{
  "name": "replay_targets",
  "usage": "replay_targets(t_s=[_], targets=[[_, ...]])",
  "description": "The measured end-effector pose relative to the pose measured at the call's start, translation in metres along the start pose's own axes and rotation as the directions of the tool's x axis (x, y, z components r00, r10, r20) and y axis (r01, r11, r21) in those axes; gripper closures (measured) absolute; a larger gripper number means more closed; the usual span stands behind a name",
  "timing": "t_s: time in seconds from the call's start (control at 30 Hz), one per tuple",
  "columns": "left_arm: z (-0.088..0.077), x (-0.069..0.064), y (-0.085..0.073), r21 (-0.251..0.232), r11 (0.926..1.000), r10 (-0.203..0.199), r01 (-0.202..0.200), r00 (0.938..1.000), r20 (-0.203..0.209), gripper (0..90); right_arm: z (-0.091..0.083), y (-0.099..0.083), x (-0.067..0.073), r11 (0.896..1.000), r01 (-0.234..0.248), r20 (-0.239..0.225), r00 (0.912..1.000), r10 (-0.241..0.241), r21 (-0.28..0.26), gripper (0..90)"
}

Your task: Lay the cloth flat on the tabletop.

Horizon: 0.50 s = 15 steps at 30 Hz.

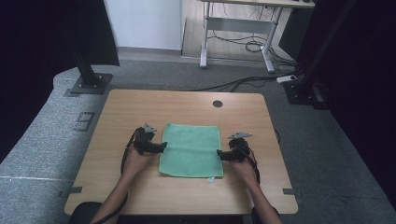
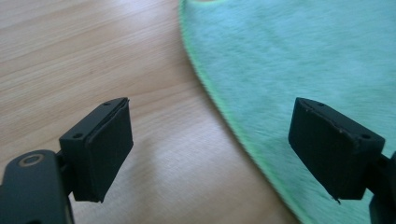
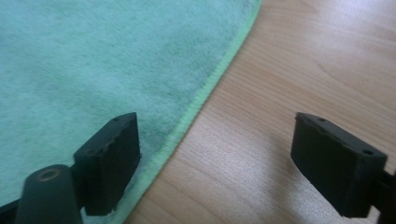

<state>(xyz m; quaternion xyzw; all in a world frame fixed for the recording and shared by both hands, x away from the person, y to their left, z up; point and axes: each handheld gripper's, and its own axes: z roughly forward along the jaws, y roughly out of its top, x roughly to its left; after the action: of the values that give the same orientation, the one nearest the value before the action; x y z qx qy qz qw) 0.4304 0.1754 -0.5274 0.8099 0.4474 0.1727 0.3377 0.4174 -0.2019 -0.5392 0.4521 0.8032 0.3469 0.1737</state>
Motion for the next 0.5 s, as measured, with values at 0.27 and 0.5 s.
replay_targets(t_s=[0.27,0.5], targets=[[-0.033,-0.013,-0.017,0.006,0.9985,0.054,-0.054,0.9973,0.05,10.9,-0.022,0.001,0.01,0.999,0.046,-0.05,0.9977,-0.046,-0.009,11.7],[-0.054,-0.015,-0.037,0.008,0.9958,0.091,-0.092,0.9947,0.048,8.4,-0.038,-0.011,0.016,0.998,0.07,-0.048,0.9964,-0.069,0.004,1.3]])
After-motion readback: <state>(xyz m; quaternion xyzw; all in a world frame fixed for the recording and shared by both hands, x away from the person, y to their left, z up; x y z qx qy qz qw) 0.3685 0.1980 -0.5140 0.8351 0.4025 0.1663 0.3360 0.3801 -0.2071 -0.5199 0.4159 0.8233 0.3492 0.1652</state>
